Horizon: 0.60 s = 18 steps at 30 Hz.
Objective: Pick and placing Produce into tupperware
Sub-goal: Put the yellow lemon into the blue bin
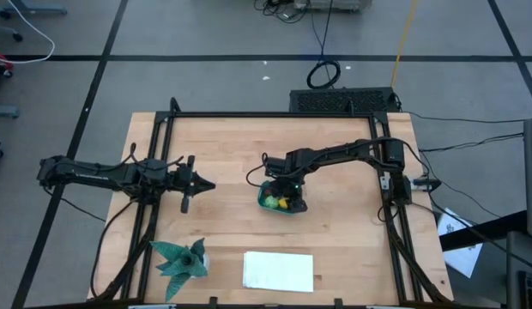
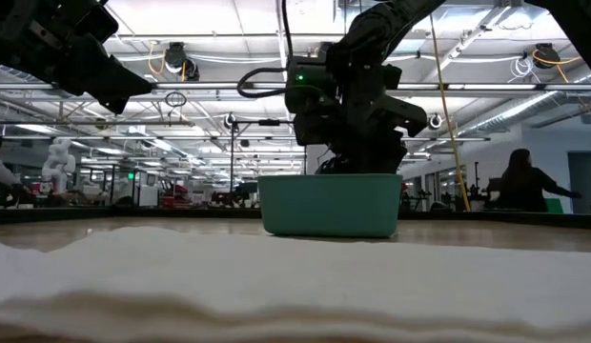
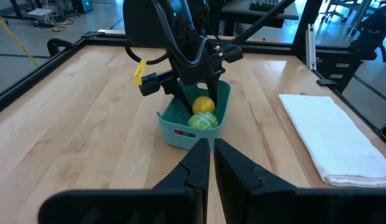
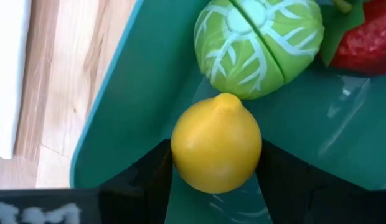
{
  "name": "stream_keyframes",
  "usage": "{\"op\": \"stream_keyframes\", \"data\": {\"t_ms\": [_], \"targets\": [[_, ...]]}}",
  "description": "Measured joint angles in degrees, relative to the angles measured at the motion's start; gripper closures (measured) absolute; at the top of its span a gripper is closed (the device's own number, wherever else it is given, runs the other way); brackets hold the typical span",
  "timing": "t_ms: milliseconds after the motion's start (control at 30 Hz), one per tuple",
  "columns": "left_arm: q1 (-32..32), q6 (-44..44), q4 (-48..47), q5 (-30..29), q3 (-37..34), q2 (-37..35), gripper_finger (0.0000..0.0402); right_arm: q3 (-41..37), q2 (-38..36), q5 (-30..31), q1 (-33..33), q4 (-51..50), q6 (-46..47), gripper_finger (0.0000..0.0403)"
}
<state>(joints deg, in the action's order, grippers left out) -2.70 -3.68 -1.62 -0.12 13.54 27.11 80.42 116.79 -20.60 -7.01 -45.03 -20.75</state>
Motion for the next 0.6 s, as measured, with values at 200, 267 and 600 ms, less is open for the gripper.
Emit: {"op": "stream_keyframes", "data": {"t_ms": [200, 267, 600], "targets": [[0.00, 0.02, -0.06, 0.00, 0.00, 0.00, 0.0376, -0.07, 0.09, 0.59, 0.00, -0.03, 0.35, 0.0215], [0.00, 0.00, -0.06, 0.00, 0.00, 0.00, 0.0376, -0.07, 0.09, 0.61, 0.00, -0.20, 0.38, 0.0214], [0.00, 0.00, -0.38, 0.00, 0.00, 0.00, 0.0376, -0.13, 0.20, -0.30, -0.04, -1.10, 1.56, 0.0194]]}}
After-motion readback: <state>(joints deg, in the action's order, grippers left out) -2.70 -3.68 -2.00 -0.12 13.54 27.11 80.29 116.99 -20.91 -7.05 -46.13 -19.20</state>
